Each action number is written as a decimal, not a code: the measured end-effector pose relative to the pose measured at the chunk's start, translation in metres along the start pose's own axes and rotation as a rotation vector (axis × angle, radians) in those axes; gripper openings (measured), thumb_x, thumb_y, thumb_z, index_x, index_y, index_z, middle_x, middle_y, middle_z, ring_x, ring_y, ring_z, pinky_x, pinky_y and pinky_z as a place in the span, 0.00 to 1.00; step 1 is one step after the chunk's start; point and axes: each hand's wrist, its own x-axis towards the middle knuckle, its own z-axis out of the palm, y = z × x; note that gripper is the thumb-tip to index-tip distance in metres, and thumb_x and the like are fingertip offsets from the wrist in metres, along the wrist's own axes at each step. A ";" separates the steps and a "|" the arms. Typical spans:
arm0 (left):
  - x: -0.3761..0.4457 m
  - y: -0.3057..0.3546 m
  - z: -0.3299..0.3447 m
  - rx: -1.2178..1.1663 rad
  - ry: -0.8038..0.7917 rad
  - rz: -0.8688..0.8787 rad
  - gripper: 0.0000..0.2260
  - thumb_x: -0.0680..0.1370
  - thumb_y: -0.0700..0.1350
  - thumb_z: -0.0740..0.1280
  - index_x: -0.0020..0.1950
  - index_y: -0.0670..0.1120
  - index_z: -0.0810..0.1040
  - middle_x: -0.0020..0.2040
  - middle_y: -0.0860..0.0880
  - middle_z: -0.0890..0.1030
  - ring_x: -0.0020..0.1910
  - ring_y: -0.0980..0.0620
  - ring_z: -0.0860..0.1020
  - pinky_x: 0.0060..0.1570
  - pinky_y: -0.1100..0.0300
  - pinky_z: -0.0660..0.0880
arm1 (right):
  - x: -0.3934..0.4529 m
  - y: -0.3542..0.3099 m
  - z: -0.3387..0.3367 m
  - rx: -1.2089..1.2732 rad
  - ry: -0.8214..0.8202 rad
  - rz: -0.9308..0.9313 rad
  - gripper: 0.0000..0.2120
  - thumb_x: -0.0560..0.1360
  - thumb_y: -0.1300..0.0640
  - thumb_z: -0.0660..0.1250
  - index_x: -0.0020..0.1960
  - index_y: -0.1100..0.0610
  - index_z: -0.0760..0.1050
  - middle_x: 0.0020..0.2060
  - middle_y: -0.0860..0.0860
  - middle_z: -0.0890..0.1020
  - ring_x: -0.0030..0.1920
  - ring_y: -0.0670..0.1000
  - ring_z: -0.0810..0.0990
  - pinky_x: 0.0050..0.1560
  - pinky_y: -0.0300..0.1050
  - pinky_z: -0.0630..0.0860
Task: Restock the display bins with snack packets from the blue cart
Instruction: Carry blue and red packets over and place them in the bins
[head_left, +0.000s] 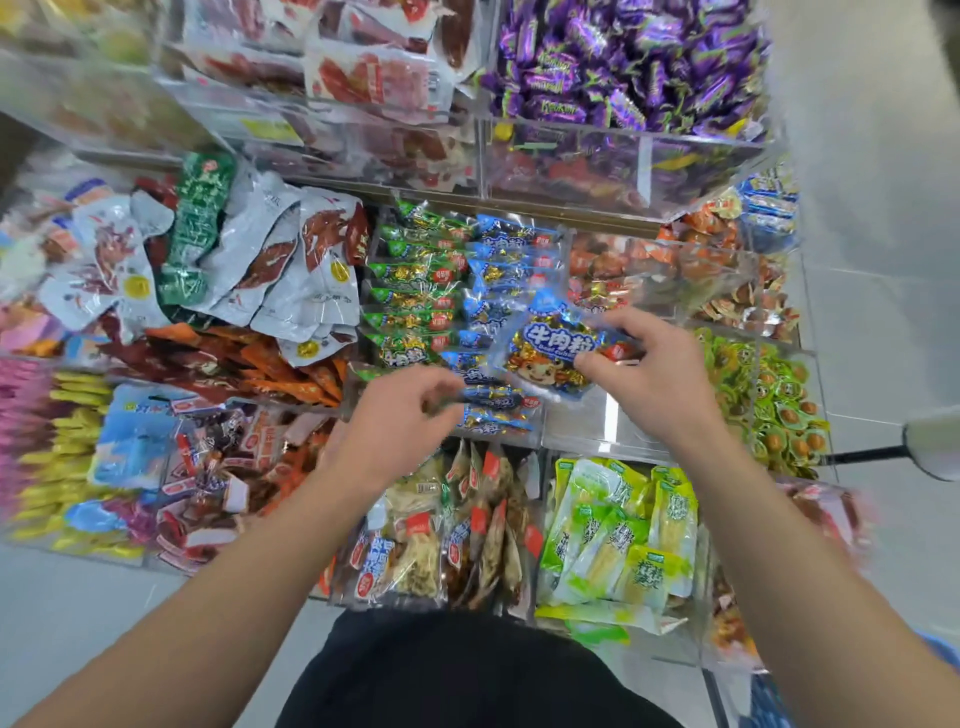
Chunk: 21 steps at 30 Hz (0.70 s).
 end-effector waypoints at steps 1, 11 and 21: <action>-0.005 -0.004 0.005 0.083 -0.044 0.018 0.13 0.77 0.46 0.72 0.62 0.50 0.82 0.55 0.55 0.82 0.56 0.56 0.78 0.60 0.60 0.72 | -0.006 0.000 0.006 -0.004 -0.009 -0.010 0.13 0.69 0.56 0.76 0.51 0.45 0.81 0.39 0.39 0.81 0.34 0.37 0.77 0.38 0.28 0.70; -0.016 -0.023 0.021 0.133 -0.076 0.037 0.15 0.78 0.43 0.68 0.66 0.49 0.80 0.64 0.50 0.81 0.65 0.47 0.73 0.66 0.54 0.67 | -0.016 0.012 0.067 -0.230 -0.035 -0.097 0.14 0.72 0.57 0.75 0.57 0.51 0.81 0.52 0.46 0.83 0.45 0.44 0.76 0.49 0.35 0.68; -0.019 -0.036 0.028 -0.017 0.028 -0.032 0.11 0.78 0.43 0.70 0.60 0.49 0.81 0.51 0.55 0.82 0.49 0.58 0.76 0.52 0.62 0.72 | -0.024 0.008 0.105 -0.368 -0.027 -0.165 0.13 0.71 0.56 0.76 0.55 0.54 0.81 0.51 0.50 0.83 0.47 0.52 0.81 0.46 0.42 0.72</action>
